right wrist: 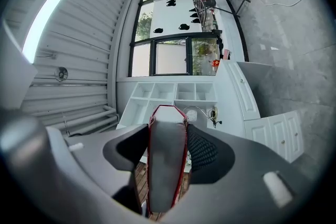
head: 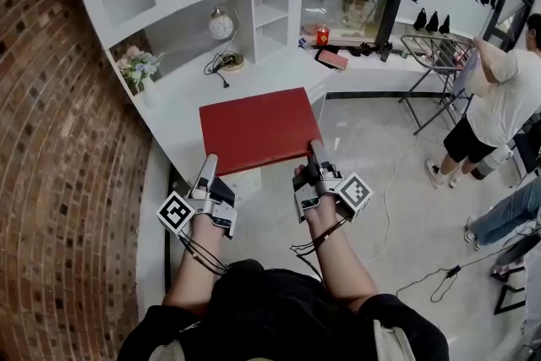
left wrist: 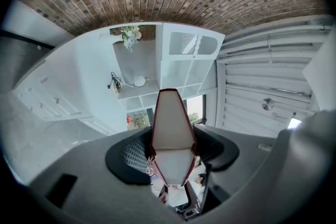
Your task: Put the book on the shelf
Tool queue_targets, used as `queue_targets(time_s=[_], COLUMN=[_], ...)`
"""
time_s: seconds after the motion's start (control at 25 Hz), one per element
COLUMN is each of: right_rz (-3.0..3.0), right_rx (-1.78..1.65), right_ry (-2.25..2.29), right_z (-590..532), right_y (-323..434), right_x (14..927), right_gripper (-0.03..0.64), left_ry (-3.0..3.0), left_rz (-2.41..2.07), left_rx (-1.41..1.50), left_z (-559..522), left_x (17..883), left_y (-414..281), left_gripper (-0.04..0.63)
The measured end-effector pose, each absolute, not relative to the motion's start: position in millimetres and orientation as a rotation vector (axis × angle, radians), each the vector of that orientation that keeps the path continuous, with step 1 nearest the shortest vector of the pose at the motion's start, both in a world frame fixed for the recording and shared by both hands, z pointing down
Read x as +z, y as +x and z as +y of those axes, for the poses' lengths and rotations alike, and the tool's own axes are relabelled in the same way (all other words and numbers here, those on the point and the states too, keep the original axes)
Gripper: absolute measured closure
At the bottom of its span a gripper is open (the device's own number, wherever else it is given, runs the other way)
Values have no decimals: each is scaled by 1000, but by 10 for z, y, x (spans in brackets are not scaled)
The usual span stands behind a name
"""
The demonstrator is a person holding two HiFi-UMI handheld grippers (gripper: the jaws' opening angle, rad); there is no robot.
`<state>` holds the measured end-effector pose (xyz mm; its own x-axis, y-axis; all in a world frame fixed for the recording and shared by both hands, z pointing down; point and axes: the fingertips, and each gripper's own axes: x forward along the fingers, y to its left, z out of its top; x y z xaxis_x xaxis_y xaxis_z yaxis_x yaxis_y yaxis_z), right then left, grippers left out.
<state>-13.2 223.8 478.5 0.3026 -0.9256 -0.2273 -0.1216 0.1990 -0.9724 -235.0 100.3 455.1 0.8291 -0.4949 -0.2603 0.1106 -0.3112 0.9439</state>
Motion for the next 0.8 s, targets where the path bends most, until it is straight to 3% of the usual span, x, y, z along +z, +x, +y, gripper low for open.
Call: queue_targets(time_s=[0.8], right_rz=[1130], right_rx=[-742], right_ry=[-1276], right_z=[1699], right_y=[653], right_x=[4925], right_gripper=[380], left_ry=[1809], left_rz=[-235], left_rx=[-628], left_z=[342], left_x=[4693], left_y=[-1483], left_gripper=[344])
